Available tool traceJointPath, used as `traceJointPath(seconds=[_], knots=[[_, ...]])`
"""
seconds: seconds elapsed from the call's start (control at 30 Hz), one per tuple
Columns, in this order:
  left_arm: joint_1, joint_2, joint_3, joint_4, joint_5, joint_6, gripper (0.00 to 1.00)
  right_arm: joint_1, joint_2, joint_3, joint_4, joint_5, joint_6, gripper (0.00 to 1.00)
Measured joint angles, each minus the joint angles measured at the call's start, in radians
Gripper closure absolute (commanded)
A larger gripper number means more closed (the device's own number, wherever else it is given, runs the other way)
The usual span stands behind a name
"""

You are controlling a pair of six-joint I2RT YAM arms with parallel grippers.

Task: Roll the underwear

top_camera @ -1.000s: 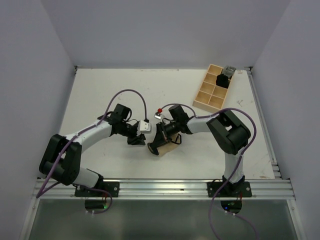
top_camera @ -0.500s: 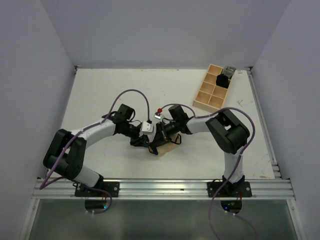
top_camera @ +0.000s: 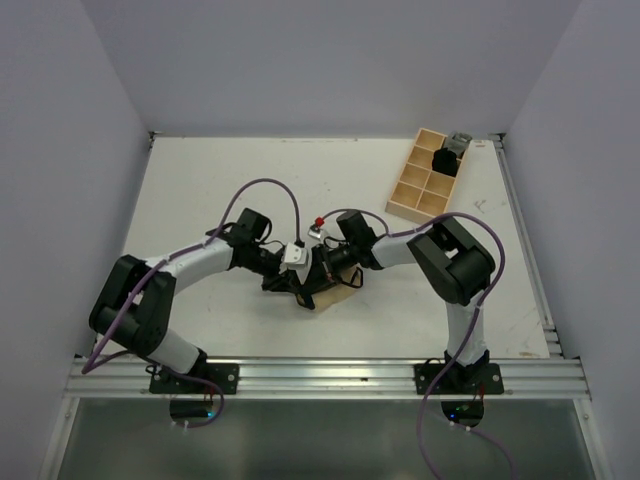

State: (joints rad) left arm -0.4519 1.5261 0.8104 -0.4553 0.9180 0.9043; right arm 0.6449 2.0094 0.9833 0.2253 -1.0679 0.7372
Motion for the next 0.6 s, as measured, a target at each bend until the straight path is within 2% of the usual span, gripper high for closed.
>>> traceJointPath(seconds=[0.07,0.17,0.23,0.27,0.3,0.4,0.6], knots=[[0.0,0.006,0.003,-0.003,0.003,0.006,0.77,0.0,0.0,0.0,0.0,0.0,0.003,1.0],[0.0,0.014,0.013,-0.01,0.005,0.015,0.91,0.0,0.0,-0.002,0.003,0.0,0.007,1.0],[0.0,0.019,0.021,-0.019,0.008,0.024,1.0,-0.002,0.0,-0.002,0.007,0.0,0.008,0.94],[0.0,0.024,0.026,-0.025,0.011,0.029,1.0,-0.003,0.0,-0.002,0.008,0.0,0.008,0.9],[0.0,0.031,0.033,-0.032,0.013,0.033,1.0,-0.004,0.0,-0.003,0.008,0.0,0.008,0.83],[0.0,0.055,0.054,-0.052,0.022,0.037,1.0,-0.005,0.0,-0.008,0.002,0.003,0.002,0.73],[0.0,0.112,0.122,-0.105,0.032,0.051,1.0,-0.005,-0.024,-0.004,-0.138,0.074,-0.096,0.65]])
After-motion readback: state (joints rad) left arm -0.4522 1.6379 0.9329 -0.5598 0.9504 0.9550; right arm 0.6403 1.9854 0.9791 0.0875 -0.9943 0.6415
